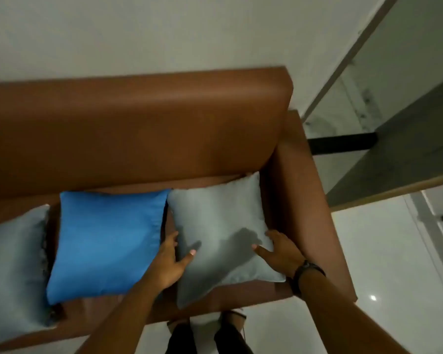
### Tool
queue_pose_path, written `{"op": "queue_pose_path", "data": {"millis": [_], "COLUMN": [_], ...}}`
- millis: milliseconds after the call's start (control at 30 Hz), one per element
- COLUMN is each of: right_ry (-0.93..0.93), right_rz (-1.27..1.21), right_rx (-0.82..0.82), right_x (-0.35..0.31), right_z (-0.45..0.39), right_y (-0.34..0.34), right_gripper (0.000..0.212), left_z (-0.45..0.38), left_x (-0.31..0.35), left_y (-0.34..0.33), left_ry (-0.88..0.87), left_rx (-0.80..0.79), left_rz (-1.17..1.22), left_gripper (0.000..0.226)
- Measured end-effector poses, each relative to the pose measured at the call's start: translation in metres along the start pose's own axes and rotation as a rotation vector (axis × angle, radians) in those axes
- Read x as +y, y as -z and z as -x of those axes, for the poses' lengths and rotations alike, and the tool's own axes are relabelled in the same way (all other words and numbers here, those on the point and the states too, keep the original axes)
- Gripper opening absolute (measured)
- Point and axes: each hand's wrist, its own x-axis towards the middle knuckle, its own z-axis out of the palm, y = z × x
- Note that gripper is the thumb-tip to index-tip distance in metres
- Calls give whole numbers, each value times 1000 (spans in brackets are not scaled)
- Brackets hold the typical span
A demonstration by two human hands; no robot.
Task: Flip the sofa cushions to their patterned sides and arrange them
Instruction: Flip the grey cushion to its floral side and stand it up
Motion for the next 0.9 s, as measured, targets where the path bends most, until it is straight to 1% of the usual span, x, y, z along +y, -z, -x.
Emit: {"op": "queue_pose_path", "data": {"millis": [100, 167, 233, 267, 333, 400, 433, 467, 500, 567, 600, 667, 733, 767, 833, 900], "right_ry": [-119, -206, -270, -292, -302, -273, -247, -213, -174, -87, -36, 57, 106, 100, 26, -53], "right_rz": [-79, -174, -277, -330, -383, -267, -208, -211, -287, -499, -534, -509, -557, -586, -573, -550], "right_rx": [8, 24, 16, -18, -63, -32, 13, 54, 87, 128, 144, 173, 224, 256, 299, 302], "right_x": [39, 61, 76, 78, 81, 74, 68, 61, 54, 36, 26, 7, -14, -24, -43, -58], "right_z": [-24, -35, -47, -51, -54, -47, -41, -33, -25, -10, -6, -3, -13, -23, -49, -77], "right_y": [-24, -37, -49, -52, -59, -59, -54, -47, -36, -8, 9, 48, 87, 103, 130, 149], "right_gripper": [84, 99, 120, 127, 129, 115, 104, 93, 83, 67, 60, 48, 32, 24, 17, 20], "left_z": [-20, -29, -35, -37, -37, -31, -27, -23, -18, -12, -11, -13, -18, -25, -41, -63], "left_x": [-35, -58, -77, -81, -83, -73, -62, -50, -34, 3, 20, 57, 90, 104, 127, 143], "left_y": [-27, -45, -62, -68, -75, -73, -67, -59, -47, -17, -2, 30, 59, 70, 86, 95], "left_ry": [156, 233, 257, 254, 232, 180, 162, 153, 149, 143, 148, 166, 171, 173, 183, 181], "left_rx": [-17, -31, -39, -41, -13, 38, 64, 87, 105, 118, 108, 55, -13, -46, -76, -52], "left_rz": [16, 78, 114, 124, 151, 179, 190, 203, 219, 286, 332, 434, 544, 603, 699, 753], "left_gripper": [103, 110, 113, 115, 119, 119, 117, 112, 107, 88, 79, 66, 55, 55, 62, 78]}}
